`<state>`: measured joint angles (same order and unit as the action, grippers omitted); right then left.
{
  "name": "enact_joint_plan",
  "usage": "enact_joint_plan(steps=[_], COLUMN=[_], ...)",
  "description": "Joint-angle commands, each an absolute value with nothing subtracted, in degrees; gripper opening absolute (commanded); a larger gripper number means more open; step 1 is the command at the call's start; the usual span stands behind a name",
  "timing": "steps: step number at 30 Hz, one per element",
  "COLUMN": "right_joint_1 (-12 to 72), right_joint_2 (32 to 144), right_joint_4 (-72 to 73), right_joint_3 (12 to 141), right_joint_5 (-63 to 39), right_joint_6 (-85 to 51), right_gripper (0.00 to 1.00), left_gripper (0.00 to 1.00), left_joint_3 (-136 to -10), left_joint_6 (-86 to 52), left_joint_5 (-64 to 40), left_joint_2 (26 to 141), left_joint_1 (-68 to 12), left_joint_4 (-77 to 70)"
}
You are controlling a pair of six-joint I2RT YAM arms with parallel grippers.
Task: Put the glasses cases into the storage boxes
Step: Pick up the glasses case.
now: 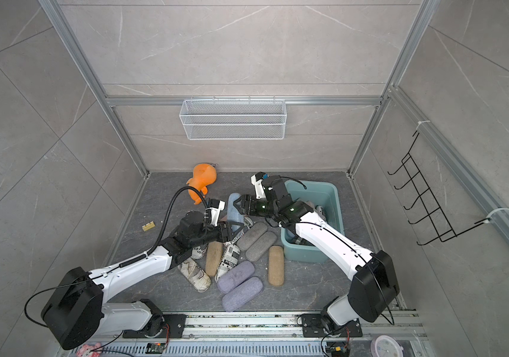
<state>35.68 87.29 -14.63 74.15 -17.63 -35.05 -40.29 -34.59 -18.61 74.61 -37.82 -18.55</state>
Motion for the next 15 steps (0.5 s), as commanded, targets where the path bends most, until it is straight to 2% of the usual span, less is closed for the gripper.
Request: enact_joint_plan(steps=[1,5,9,10,11,13,15], right_joint_1=[37.17,37.53,37.61,37.63,37.62,37.62,37.62], right_joint_2=[89.38,89.61,88.93,88.94,88.99,89.14,89.25], right_joint_4=[-13.38,-13.45,-13.06,-13.06,-13.1,-13.81,-14.62], right_joint_3=[76.14,76.08,75.87,75.89,76.12,76.95,78.17], right_joint_5=[-18.64,-18.79,-18.92,-18.69,-18.8,-18.32,-16.92], right_joint_6=[-35.08,-35.1,-34.75,-34.93,-34.97,-34.72,-34.25], right_gripper=[0.62,0.45,0.35,0.35,0.33,0.33,0.33], left_gripper=[0.51,0.51,0.52,0.57,0.67,0.79,0.88], left_joint_3=[-42.53,-42.63,-42.39,-42.44,-42.63,-42.22,-40.01], left_joint_6=[-35.16,-34.72,-34.62,-34.64,-34.54,-34.67,-35.46], left_joint_5=[-20.9,-20.87,-21.19,-21.62,-21.95,-22.18,-20.93], left_joint_2=[73.96,73.79,73.91,74.1,74.23,73.77,71.78], left_joint_1=[-37.53,-37.53,-37.53,-37.53,-37.53,-37.54,-37.53], left_joint_4=[-22.57,-22.11,-21.92,-21.85,-21.24,-20.62,-21.63])
